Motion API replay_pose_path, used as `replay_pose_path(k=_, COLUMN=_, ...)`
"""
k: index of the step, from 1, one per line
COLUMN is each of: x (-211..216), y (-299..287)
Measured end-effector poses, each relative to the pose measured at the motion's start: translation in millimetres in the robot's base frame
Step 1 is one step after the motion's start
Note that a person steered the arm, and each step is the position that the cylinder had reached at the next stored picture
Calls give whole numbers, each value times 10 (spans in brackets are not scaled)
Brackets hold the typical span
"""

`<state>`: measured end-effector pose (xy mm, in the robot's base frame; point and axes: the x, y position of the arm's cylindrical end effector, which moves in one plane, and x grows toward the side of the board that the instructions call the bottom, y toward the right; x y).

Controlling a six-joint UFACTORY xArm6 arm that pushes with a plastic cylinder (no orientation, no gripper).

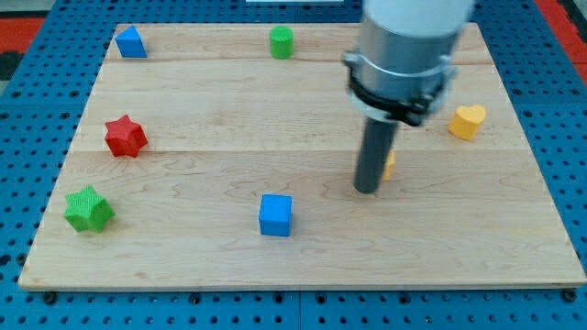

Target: Move blue cube on right side

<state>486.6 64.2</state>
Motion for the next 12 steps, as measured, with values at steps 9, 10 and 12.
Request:
replay_pose_path(k=9, x=674, y=-760)
replay_pose_path(k=10, x=674, y=-719)
replay_pose_path(k=12, x=807, y=-731)
